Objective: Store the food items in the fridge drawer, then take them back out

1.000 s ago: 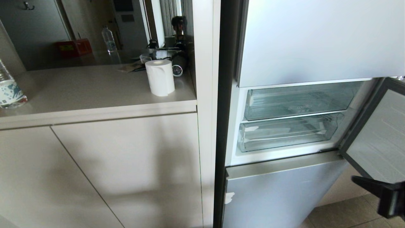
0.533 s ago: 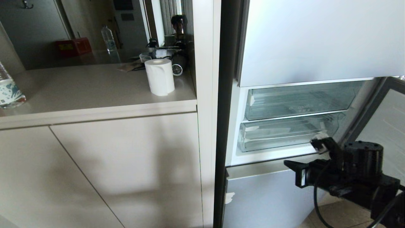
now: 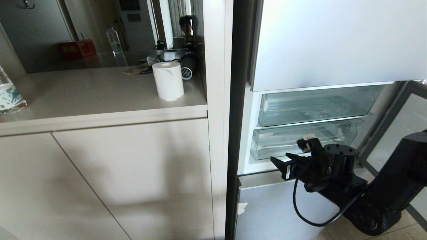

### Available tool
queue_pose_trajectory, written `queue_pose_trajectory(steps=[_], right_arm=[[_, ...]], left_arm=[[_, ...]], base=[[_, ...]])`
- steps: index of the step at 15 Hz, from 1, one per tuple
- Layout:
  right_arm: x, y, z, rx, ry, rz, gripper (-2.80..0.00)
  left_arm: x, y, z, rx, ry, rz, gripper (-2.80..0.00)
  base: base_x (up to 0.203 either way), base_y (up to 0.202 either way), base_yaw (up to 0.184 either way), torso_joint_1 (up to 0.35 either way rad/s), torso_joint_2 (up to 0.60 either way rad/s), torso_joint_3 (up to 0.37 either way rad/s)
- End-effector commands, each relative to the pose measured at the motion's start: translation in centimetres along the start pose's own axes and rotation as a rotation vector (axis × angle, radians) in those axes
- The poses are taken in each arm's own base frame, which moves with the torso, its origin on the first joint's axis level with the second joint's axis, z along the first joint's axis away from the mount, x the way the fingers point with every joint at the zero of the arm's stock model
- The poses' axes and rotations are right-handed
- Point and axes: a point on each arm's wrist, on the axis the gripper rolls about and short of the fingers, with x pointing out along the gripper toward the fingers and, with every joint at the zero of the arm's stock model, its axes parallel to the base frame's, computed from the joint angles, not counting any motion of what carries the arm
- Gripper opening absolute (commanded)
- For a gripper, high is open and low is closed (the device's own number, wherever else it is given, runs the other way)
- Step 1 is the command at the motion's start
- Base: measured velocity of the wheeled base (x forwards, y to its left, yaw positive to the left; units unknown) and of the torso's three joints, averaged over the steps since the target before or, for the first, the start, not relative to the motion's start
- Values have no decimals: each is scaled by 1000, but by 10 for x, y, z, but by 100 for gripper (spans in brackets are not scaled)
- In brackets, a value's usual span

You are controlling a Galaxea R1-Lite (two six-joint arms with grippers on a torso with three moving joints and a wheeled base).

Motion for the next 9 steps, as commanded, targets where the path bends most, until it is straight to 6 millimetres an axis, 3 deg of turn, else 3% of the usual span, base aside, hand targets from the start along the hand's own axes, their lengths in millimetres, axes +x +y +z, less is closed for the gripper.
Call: queue_pose_trajectory(steps=[1,9], right_arm=[[23,1,-13,-2,-13,-1,0],[61,0,-20,-9,-81,4,0]], left_arm=[[0,0,0,0,3,1,-280],[0,0,0,0,3,1,-280]], base=[[0,0,0,0,0,0],[0,0,0,0,0,0]])
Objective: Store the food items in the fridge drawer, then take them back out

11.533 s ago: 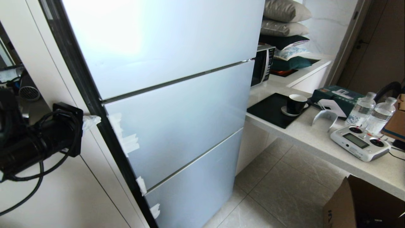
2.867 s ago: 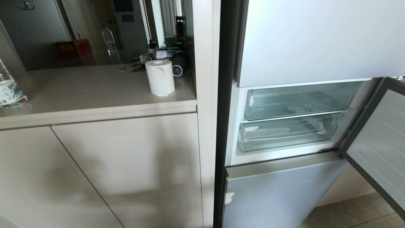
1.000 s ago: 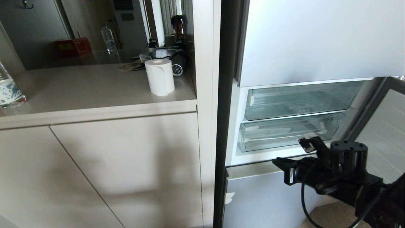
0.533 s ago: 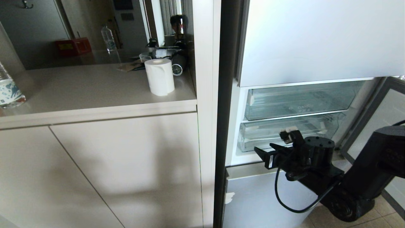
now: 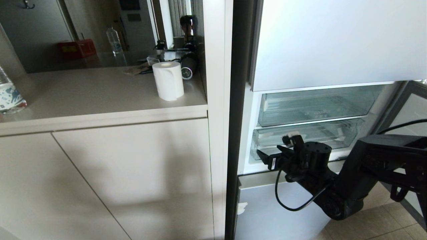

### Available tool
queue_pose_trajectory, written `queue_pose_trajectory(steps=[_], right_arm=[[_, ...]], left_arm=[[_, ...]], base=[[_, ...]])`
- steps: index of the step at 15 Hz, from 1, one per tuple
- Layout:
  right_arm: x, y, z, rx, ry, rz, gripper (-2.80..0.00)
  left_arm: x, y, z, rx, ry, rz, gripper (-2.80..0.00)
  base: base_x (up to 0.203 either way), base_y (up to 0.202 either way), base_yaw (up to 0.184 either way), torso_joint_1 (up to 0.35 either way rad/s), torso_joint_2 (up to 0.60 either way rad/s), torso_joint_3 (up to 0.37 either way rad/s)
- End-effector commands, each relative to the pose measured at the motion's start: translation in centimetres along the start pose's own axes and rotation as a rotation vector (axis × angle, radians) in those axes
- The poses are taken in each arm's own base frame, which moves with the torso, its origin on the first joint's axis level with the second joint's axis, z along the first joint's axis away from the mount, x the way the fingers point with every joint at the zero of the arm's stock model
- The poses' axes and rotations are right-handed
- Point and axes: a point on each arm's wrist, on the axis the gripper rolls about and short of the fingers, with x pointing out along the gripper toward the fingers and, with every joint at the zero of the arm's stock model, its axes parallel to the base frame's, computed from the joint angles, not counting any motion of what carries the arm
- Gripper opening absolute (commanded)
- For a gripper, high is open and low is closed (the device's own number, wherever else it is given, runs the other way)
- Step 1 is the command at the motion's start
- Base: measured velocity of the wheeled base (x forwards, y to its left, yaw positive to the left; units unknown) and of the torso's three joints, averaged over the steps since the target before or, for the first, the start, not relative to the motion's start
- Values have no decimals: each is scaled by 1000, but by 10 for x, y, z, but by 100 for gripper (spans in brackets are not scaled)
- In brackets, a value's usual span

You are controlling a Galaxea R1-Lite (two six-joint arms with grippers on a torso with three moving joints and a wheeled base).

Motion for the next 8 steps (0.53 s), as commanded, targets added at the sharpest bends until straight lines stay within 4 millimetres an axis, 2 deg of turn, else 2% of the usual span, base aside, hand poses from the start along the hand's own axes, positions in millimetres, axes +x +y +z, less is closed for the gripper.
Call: queue_pose_trajectory(steps=[1,8], right_arm=[[7,-1,-5,0,-5,-1,0],[24,-1,0,-16,-61,-6,0]], left_arm=[[0,0,0,0,3,1,-280],[0,0,0,0,3,1,-280]], base=[[0,0,0,0,0,0],[0,0,0,0,0,0]])
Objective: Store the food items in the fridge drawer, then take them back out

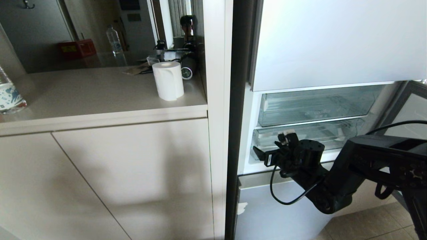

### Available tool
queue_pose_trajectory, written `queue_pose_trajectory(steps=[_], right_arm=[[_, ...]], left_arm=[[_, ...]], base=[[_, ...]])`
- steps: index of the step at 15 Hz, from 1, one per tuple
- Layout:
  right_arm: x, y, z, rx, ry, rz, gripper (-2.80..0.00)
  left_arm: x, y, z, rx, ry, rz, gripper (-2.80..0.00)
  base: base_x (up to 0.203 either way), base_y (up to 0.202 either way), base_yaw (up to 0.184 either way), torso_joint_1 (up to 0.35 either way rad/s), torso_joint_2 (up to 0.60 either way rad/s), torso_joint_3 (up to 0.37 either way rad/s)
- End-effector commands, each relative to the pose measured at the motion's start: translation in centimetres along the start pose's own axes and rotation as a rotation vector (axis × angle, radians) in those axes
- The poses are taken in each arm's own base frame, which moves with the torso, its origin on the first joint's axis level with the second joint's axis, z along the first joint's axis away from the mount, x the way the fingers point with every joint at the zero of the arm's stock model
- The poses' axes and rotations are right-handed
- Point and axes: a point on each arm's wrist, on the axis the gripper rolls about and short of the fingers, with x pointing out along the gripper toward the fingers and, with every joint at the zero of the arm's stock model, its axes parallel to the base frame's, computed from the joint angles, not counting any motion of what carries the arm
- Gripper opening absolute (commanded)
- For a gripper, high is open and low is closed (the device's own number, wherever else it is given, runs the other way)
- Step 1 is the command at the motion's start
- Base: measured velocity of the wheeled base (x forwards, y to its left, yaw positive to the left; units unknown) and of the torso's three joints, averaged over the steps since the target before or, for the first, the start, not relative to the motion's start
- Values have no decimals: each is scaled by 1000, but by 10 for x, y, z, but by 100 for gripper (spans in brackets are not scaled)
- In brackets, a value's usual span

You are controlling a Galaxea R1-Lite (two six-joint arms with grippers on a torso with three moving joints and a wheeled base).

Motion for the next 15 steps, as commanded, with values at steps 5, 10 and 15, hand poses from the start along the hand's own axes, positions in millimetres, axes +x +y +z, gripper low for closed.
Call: queue_pose_trajectory(steps=[5,10,15], right_arm=[[7,-1,4,-2,-33,-10,0],[10,-1,6,-2,-47,-9,0],[12,-1,5,-10,-50,-34,0]], left_arm=[[0,0,0,0,3,1,-280],[0,0,0,0,3,1,-280],[0,0,0,0,3,1,-280]], base=[[0,0,0,0,0,0],[0,0,0,0,0,0],[0,0,0,0,0,0]])
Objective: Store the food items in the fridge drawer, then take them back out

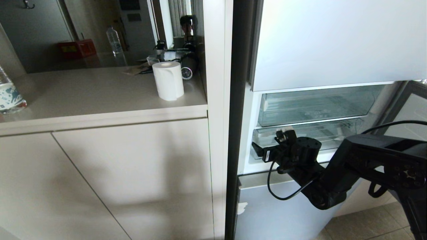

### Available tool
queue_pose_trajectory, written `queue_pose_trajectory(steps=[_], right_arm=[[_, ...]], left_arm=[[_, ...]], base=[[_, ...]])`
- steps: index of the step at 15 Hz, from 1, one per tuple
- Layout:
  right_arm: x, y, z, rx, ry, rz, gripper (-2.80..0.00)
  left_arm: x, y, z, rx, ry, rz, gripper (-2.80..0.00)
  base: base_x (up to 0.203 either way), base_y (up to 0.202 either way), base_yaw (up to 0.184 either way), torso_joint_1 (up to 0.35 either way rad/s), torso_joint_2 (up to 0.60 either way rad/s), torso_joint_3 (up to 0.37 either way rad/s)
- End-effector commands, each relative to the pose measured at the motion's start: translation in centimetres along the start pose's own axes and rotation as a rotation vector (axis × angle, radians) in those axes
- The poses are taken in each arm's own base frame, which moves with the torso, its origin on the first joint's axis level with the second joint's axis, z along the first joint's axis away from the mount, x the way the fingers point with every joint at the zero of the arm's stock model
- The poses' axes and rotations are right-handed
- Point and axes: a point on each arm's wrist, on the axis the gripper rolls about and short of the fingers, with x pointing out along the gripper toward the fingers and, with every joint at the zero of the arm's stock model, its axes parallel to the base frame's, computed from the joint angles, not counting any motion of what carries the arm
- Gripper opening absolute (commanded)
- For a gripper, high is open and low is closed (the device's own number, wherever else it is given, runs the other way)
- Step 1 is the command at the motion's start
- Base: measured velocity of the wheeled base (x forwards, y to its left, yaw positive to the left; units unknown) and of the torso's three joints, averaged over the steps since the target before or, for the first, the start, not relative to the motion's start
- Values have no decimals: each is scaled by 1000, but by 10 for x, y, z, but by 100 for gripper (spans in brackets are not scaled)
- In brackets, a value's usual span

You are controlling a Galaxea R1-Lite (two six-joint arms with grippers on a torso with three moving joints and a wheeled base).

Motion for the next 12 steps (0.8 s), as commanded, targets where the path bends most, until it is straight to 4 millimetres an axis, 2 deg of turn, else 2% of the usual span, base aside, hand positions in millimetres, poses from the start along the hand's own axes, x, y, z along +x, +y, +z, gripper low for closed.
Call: queue_pose_trajectory(steps=[1,2,3,6,12], right_arm=[[2,1,1,-9,-15,1,0],[2,2,-1,-15,-11,2,-222],[3,4,0,-19,-15,8,-280],[6,20,3,-20,-32,39,-280],[12,33,1,-20,-31,36,-280]], left_arm=[[0,0,0,0,3,1,-280],[0,0,0,0,3,1,-280],[0,0,0,0,3,1,-280],[0,0,0,0,3,1,-280],[0,0,0,0,3,1,-280]], base=[[0,0,0,0,0,0],[0,0,0,0,0,0],[0,0,0,0,0,0],[0,0,0,0,0,0],[0,0,0,0,0,0]])
